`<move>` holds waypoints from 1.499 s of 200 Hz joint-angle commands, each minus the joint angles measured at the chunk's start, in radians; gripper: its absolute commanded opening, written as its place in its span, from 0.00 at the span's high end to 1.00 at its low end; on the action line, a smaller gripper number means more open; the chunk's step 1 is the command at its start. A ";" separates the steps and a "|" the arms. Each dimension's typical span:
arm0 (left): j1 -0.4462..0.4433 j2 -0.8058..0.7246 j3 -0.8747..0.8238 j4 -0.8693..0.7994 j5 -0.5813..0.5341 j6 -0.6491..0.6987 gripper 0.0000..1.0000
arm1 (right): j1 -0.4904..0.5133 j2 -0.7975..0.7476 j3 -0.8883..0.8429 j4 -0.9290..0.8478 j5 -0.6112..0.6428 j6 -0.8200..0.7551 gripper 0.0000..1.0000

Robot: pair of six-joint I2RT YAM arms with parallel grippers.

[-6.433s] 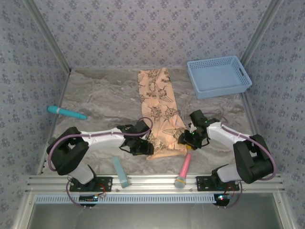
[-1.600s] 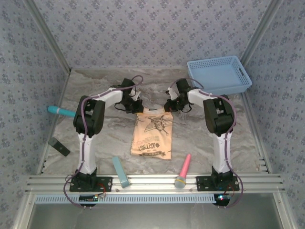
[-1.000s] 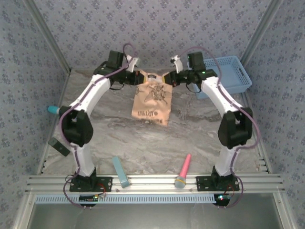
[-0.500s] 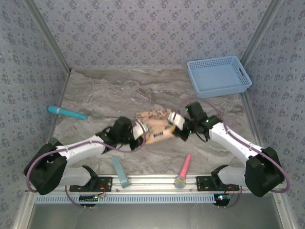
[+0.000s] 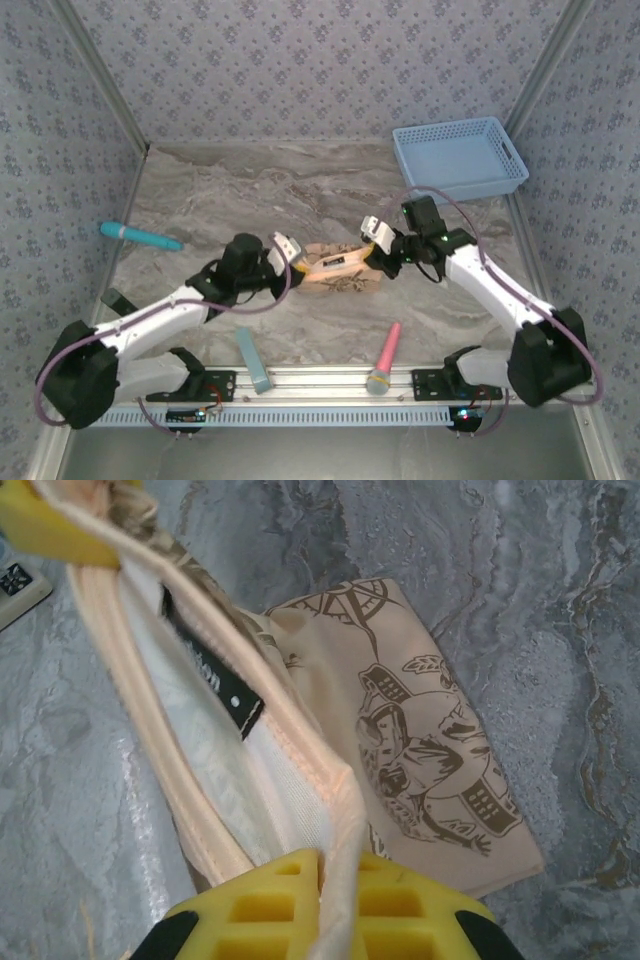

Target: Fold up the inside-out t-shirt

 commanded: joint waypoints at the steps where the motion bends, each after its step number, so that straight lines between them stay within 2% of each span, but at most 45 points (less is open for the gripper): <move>1: 0.050 0.092 0.090 -0.078 0.094 -0.048 1.00 | -0.013 0.090 0.081 -0.024 -0.058 0.006 1.00; 31: 0.105 0.264 0.252 -0.178 0.146 -0.066 1.00 | -0.047 0.242 0.190 -0.007 -0.096 0.054 1.00; 76: 0.190 0.548 0.490 -0.284 0.157 -0.090 1.00 | -0.078 0.473 0.342 0.004 0.002 0.069 1.00; 90: 0.213 0.622 0.533 -0.299 0.112 -0.126 1.00 | -0.088 0.532 0.353 0.079 0.032 0.109 1.00; 100: 0.219 0.649 0.531 -0.278 0.071 -0.156 1.00 | -0.086 0.580 0.428 -0.006 0.042 0.074 1.00; 119: 0.232 0.669 0.501 -0.195 0.028 -0.214 1.00 | -0.076 0.633 0.492 -0.014 0.074 0.078 1.00; 156: 0.244 0.766 0.566 -0.210 0.005 -0.229 1.00 | -0.058 0.716 0.570 -0.002 0.255 0.108 1.00; 192: 0.261 0.805 0.559 -0.170 -0.044 -0.304 0.97 | -0.052 0.828 0.658 -0.096 0.429 0.159 1.00; 225: 0.271 0.798 0.524 -0.129 -0.034 -0.333 0.92 | -0.031 0.849 0.637 -0.053 0.531 0.161 0.84; 248: 0.273 0.796 0.528 -0.133 -0.029 -0.349 0.89 | -0.037 0.826 0.625 -0.031 0.546 0.188 0.69; 266: 0.273 0.775 0.511 -0.125 -0.010 -0.366 0.83 | -0.047 0.745 0.569 0.028 0.513 0.219 0.59; 291: 0.273 0.716 0.484 -0.106 -0.007 -0.411 0.75 | -0.071 0.580 0.477 0.153 0.430 0.324 0.52; 300: 0.274 0.698 0.488 -0.120 -0.010 -0.425 0.70 | -0.072 0.526 0.454 0.187 0.428 0.360 0.46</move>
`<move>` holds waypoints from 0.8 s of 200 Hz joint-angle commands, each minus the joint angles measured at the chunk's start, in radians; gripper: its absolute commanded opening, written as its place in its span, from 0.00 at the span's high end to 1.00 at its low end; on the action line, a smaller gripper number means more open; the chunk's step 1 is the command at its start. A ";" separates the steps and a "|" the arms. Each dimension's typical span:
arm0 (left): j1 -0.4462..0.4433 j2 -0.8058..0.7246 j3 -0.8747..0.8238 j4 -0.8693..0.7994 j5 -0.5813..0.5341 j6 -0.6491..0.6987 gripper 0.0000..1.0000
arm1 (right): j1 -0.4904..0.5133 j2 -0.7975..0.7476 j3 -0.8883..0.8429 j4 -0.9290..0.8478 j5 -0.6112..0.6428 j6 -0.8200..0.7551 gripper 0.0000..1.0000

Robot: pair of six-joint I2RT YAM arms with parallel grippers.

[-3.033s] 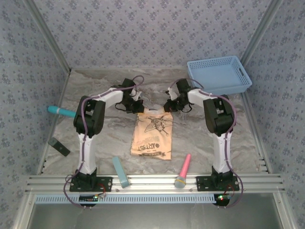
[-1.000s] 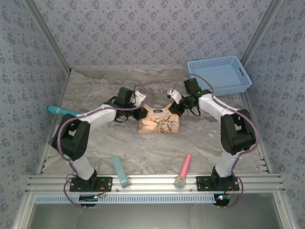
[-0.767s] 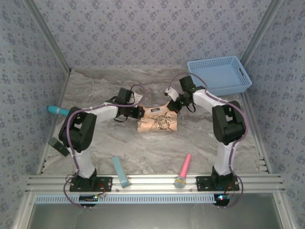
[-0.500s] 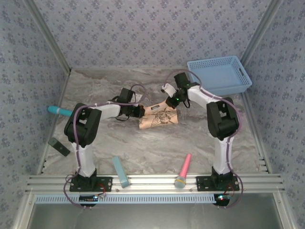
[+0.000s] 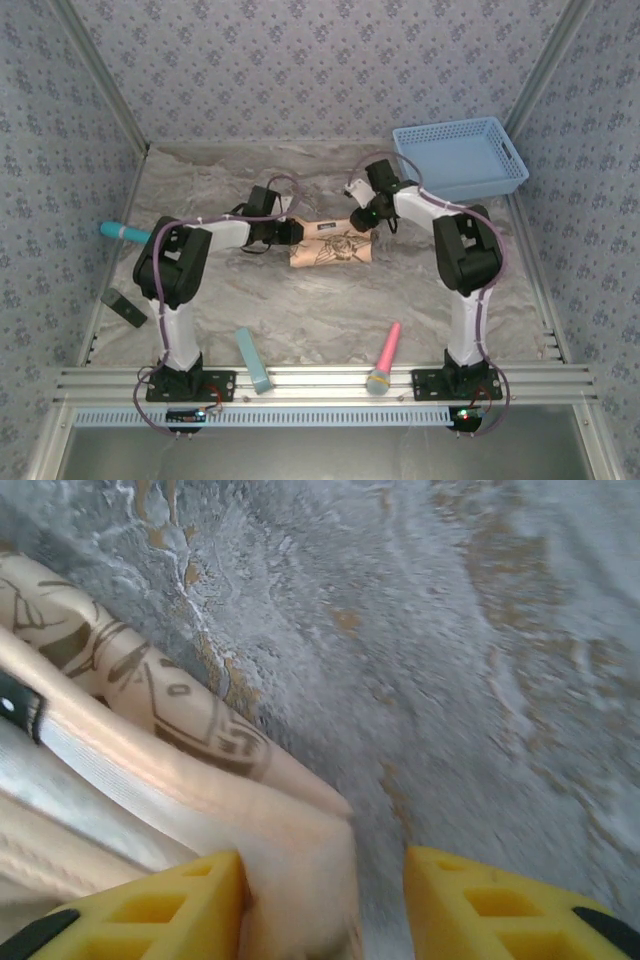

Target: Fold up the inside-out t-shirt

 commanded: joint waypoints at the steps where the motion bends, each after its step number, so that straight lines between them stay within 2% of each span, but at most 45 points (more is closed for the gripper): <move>1: 0.017 -0.071 -0.014 -0.029 -0.021 -0.049 0.70 | -0.028 -0.184 -0.053 0.108 -0.009 0.116 0.45; 31: 0.019 -0.162 -0.038 -0.020 -0.013 -0.088 0.60 | 0.003 -0.329 -0.201 0.263 0.008 0.254 0.42; 34: 0.019 -0.175 -0.043 -0.017 -0.019 -0.091 0.56 | 0.008 -0.340 -0.215 0.277 0.009 0.263 0.42; 38: 0.018 -0.194 -0.045 -0.020 -0.029 -0.094 0.45 | 0.013 -0.353 -0.241 0.295 0.012 0.270 0.41; 42: 0.018 -0.213 -0.046 -0.031 -0.043 -0.093 0.40 | 0.021 -0.368 -0.274 0.316 0.018 0.272 0.41; 64: 0.024 -0.319 -0.047 -0.121 -0.131 -0.043 0.37 | 0.041 -0.506 -0.462 0.517 0.097 0.286 0.39; 68: 0.026 -0.342 -0.051 -0.134 -0.150 -0.028 0.17 | 0.038 -0.532 -0.495 0.543 0.102 0.293 0.39; 69: 0.027 -0.348 -0.052 -0.136 -0.153 -0.024 0.14 | 0.036 -0.541 -0.504 0.548 0.102 0.295 0.35; 71: 0.028 -0.360 -0.055 -0.143 -0.164 -0.018 0.04 | 0.032 -0.558 -0.519 0.556 0.102 0.298 0.13; 73: 0.029 -0.370 -0.056 -0.152 -0.177 -0.010 0.01 | 0.028 -0.574 -0.533 0.562 0.100 0.298 0.03; 78: 0.030 -0.400 -0.063 -0.173 -0.216 0.008 0.00 | 0.020 -0.612 -0.569 0.579 0.095 0.292 0.00; 100: 0.032 -0.541 -0.116 -0.221 -0.379 0.108 0.00 | 0.004 -0.793 -0.728 0.631 0.175 0.218 0.00; 132: 0.036 -0.716 -0.302 -0.140 -0.709 0.255 0.00 | -0.097 -1.026 -0.911 0.617 0.279 0.202 0.00; 148: 0.067 -0.760 -0.424 -0.015 -0.697 0.391 0.00 | -0.196 -1.109 -1.007 0.631 0.280 0.266 0.00; 160: 0.114 -0.767 -0.519 0.119 -0.660 0.429 0.00 | -0.275 -1.142 -1.084 0.672 0.255 0.319 0.00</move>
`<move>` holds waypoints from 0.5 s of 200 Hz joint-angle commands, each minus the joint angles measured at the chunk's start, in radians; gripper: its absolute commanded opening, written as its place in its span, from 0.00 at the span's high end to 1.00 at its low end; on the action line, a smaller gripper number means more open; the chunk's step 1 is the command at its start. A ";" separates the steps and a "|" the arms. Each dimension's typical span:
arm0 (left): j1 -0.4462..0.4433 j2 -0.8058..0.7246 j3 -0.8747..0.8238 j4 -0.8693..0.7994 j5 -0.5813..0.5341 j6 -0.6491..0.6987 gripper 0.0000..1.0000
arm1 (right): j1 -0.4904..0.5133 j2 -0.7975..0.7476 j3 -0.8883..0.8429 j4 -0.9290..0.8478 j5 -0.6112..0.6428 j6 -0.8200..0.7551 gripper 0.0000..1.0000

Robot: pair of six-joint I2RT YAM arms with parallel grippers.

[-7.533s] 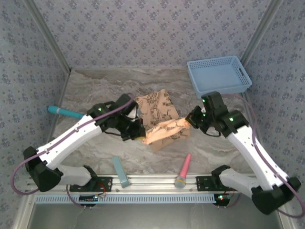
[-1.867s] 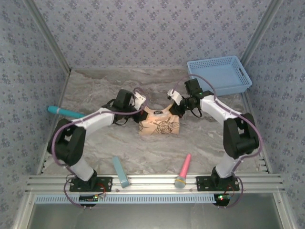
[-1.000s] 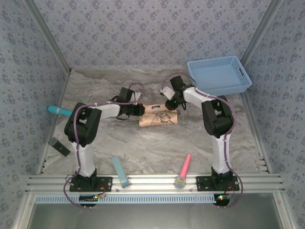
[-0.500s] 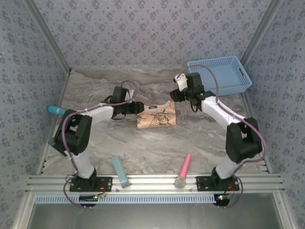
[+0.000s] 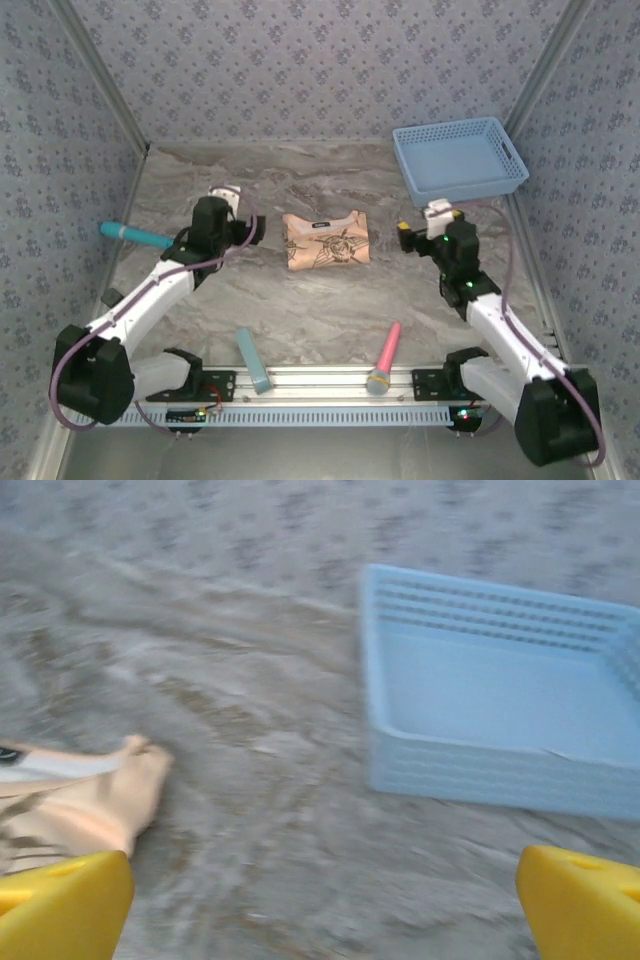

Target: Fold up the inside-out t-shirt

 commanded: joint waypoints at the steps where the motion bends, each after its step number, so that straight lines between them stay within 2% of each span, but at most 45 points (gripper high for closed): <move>1: 0.067 -0.009 -0.164 0.188 -0.077 0.184 0.00 | -0.121 -0.060 -0.136 0.069 0.033 0.087 0.00; 17: 0.152 0.015 -0.248 0.321 0.033 0.189 0.00 | -0.210 -0.039 -0.242 0.178 0.018 0.160 0.00; 36: 0.243 0.103 -0.311 0.477 0.144 0.185 0.00 | -0.297 0.021 -0.271 0.243 -0.108 0.191 0.00; 47: 0.266 0.122 -0.287 0.456 0.202 0.215 0.00 | -0.299 0.050 -0.275 0.316 -0.106 0.174 0.00; 65: 0.276 0.155 -0.327 0.632 0.213 0.221 0.00 | -0.301 0.162 -0.259 0.416 -0.099 0.150 0.00; 84: 0.300 0.233 -0.318 0.738 0.252 0.229 0.00 | -0.297 0.292 -0.209 0.493 -0.122 0.145 0.00; 100: 0.351 0.268 -0.296 0.733 0.263 0.171 0.00 | -0.291 0.393 -0.182 0.583 -0.105 0.160 0.00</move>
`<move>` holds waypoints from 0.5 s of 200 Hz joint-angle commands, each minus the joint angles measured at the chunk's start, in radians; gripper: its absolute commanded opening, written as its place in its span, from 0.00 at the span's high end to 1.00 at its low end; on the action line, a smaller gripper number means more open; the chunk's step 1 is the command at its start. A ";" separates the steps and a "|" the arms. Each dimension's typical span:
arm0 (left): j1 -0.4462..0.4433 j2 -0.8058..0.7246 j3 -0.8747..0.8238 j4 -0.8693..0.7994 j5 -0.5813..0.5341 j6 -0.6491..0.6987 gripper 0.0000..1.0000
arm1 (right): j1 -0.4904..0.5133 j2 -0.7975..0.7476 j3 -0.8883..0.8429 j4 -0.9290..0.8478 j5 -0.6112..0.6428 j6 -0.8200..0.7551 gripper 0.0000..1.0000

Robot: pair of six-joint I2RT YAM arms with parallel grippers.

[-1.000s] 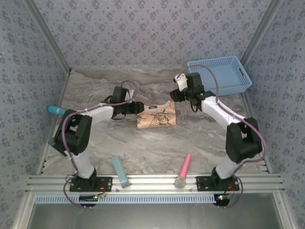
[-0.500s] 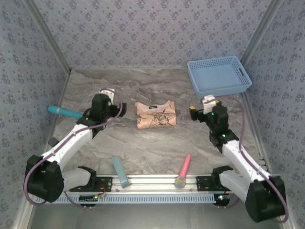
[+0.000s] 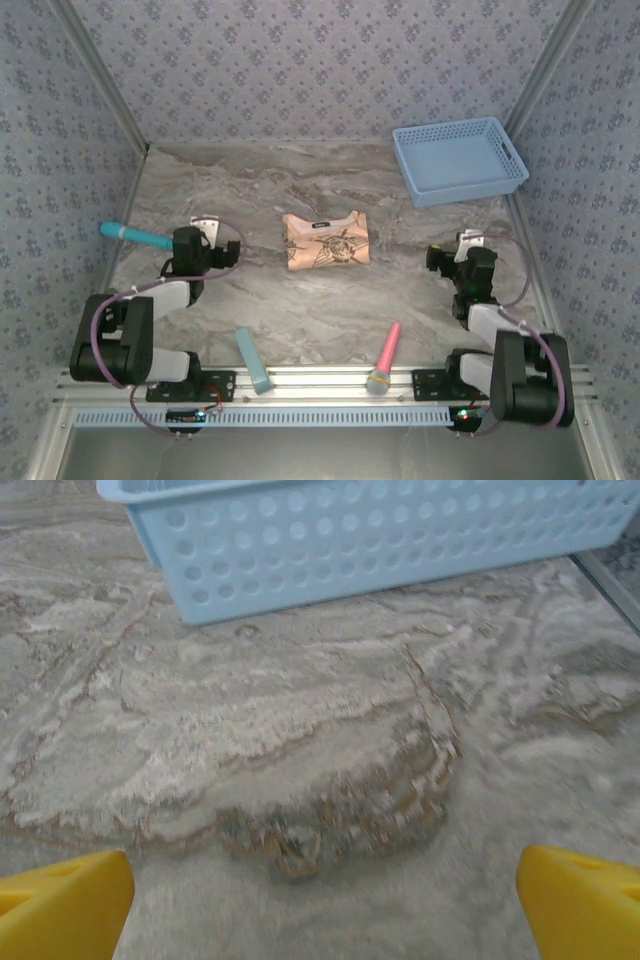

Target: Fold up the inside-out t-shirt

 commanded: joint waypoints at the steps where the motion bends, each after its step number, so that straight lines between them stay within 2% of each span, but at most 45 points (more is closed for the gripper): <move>1: 0.062 0.049 0.023 0.159 0.082 -0.026 0.00 | 0.004 0.119 0.062 0.208 -0.013 0.023 0.00; 14: 0.110 0.095 -0.018 0.282 0.132 -0.071 0.00 | 0.018 0.239 0.093 0.247 -0.011 0.016 0.00; 25: 0.126 0.181 -0.040 0.432 0.147 -0.091 0.00 | 0.047 0.356 0.086 0.406 0.005 -0.006 0.00; 29: 0.131 0.165 -0.036 0.384 0.151 -0.094 0.00 | 0.062 0.343 0.091 0.390 0.008 -0.025 0.00; 35: 0.132 0.135 -0.006 0.270 0.163 -0.080 0.00 | 0.076 0.293 0.120 0.247 0.039 -0.038 0.00; 38: 0.131 0.139 -0.008 0.291 0.166 -0.077 0.00 | 0.076 0.292 0.132 0.212 0.040 -0.039 0.00; 47: 0.129 0.164 -0.046 0.407 0.182 -0.080 0.00 | 0.069 0.341 0.140 0.282 0.017 -0.034 0.00; 58: 0.127 0.136 -0.036 0.334 0.177 -0.069 0.00 | 0.068 0.313 0.186 0.139 0.027 -0.031 0.00; 67: 0.127 0.156 -0.022 0.349 0.167 -0.081 0.00 | 0.062 0.329 0.160 0.229 0.010 -0.026 0.00; 76: 0.128 0.148 -0.004 0.290 0.122 -0.095 0.00 | 0.067 0.312 0.183 0.156 0.015 -0.032 0.00; 88: 0.125 0.154 0.002 0.291 0.057 -0.119 0.00 | 0.066 0.314 0.182 0.167 0.015 -0.031 0.00; 100: 0.120 0.152 0.005 0.286 0.042 -0.119 0.00 | 0.070 0.316 0.182 0.165 0.020 -0.034 0.00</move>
